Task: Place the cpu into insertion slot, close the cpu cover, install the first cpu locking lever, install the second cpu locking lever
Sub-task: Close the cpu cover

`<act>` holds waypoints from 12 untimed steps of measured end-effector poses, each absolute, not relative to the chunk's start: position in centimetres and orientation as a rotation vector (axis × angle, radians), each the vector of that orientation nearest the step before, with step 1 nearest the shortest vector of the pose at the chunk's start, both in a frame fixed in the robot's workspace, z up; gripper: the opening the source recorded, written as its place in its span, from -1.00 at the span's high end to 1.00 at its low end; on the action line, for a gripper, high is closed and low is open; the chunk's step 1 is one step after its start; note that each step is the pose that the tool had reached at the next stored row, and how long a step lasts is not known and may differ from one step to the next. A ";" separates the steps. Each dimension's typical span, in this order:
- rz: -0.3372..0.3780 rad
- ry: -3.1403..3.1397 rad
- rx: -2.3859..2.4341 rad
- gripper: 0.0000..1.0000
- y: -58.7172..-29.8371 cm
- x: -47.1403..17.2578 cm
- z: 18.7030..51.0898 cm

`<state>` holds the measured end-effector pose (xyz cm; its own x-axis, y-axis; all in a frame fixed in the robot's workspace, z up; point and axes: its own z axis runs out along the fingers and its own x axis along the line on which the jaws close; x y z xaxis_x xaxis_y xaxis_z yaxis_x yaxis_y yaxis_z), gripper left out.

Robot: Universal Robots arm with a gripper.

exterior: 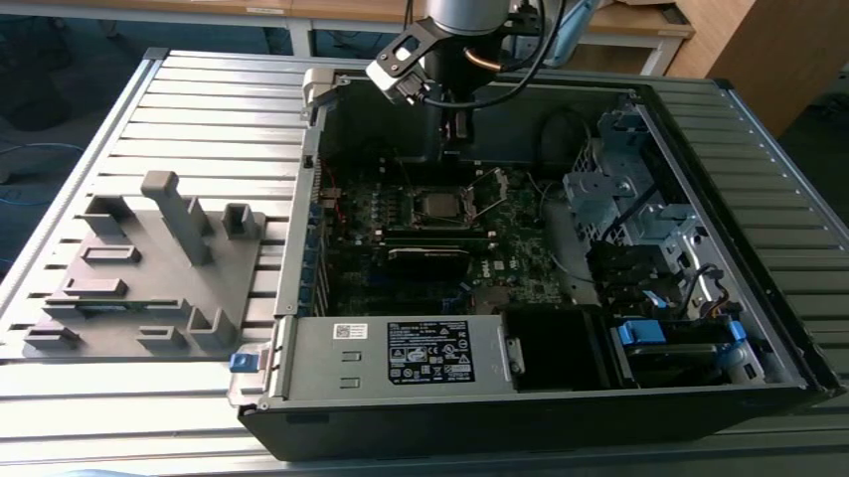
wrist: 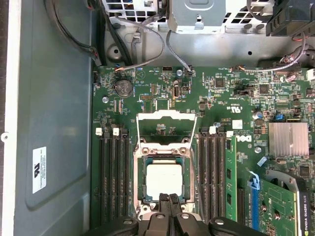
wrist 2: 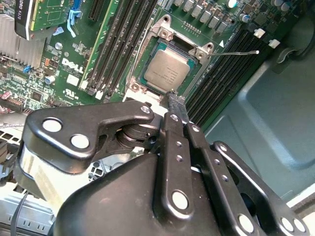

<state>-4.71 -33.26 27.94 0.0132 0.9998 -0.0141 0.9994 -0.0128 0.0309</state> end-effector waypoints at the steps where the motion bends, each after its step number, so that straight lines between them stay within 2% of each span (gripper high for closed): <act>1: 0.018 2.184 2.213 0.79 -33.3 -4.7 28.1; 12: 0.018 2.184 2.213 0.79 -33.3 -4.7 28.0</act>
